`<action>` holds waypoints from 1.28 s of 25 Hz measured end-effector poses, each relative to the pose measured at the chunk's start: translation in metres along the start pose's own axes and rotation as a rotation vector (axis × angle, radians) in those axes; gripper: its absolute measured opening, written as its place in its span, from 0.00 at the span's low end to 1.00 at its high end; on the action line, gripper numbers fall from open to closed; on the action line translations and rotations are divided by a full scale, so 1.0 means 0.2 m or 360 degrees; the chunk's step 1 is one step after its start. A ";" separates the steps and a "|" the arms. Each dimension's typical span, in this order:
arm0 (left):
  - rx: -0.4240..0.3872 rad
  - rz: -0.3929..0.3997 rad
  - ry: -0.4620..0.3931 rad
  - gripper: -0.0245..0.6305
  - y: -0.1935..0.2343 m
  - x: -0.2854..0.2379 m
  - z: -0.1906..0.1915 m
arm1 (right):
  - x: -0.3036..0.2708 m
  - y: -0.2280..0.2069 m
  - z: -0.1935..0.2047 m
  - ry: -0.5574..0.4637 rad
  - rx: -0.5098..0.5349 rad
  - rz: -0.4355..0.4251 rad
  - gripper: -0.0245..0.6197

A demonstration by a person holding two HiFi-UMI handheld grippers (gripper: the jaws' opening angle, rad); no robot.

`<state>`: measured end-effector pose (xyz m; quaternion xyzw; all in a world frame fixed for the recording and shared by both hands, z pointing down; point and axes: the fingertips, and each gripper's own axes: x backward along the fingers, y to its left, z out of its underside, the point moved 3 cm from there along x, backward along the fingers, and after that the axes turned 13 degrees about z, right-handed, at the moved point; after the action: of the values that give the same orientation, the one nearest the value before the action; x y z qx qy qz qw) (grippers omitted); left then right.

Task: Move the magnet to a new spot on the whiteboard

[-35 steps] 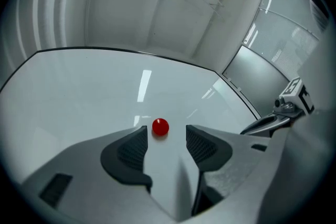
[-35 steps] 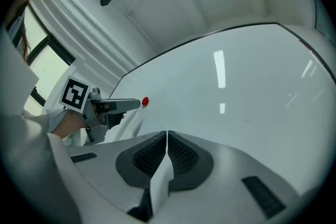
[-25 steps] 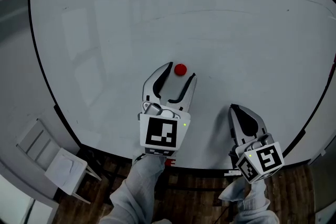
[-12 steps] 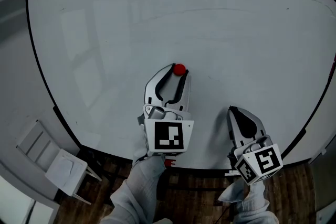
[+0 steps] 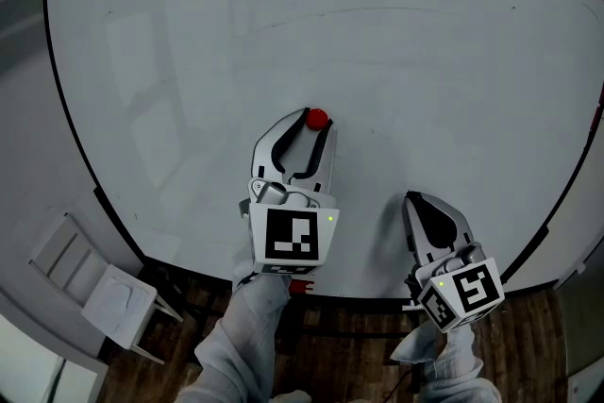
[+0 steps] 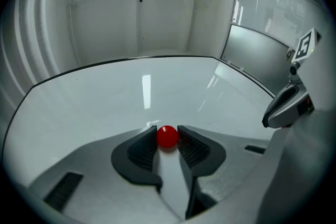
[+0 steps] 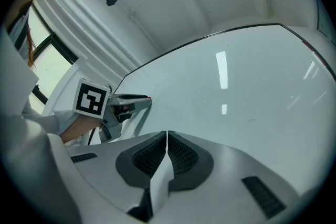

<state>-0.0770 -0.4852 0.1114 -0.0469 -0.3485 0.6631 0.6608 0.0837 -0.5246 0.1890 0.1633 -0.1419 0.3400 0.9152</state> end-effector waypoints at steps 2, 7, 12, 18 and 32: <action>0.0034 -0.0001 0.0020 0.23 0.00 0.01 0.02 | 0.01 0.01 0.02 0.0018 0.0013 0.0001 0.09; 0.0074 -0.0010 -0.0024 0.23 0.00 0.08 -0.02 | 0.04 0.01 0.07 0.0070 -0.0006 0.0008 0.09; 0.0077 0.0030 -0.0004 0.23 -0.04 0.14 -0.05 | 0.07 0.01 0.12 0.0105 -0.0038 0.0018 0.09; 0.0079 0.0055 0.0041 0.23 -0.10 0.20 -0.02 | 0.12 0.03 0.15 0.0132 -0.0049 -0.0002 0.09; 0.0270 0.0007 0.0255 0.23 -0.41 0.50 0.18 | 0.37 0.03 0.23 0.0178 -0.0059 -0.0049 0.09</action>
<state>-0.0395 -0.4175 0.2214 -0.0443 -0.2373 0.6857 0.6867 0.1261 -0.4954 0.2592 0.1293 -0.0943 0.3317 0.9297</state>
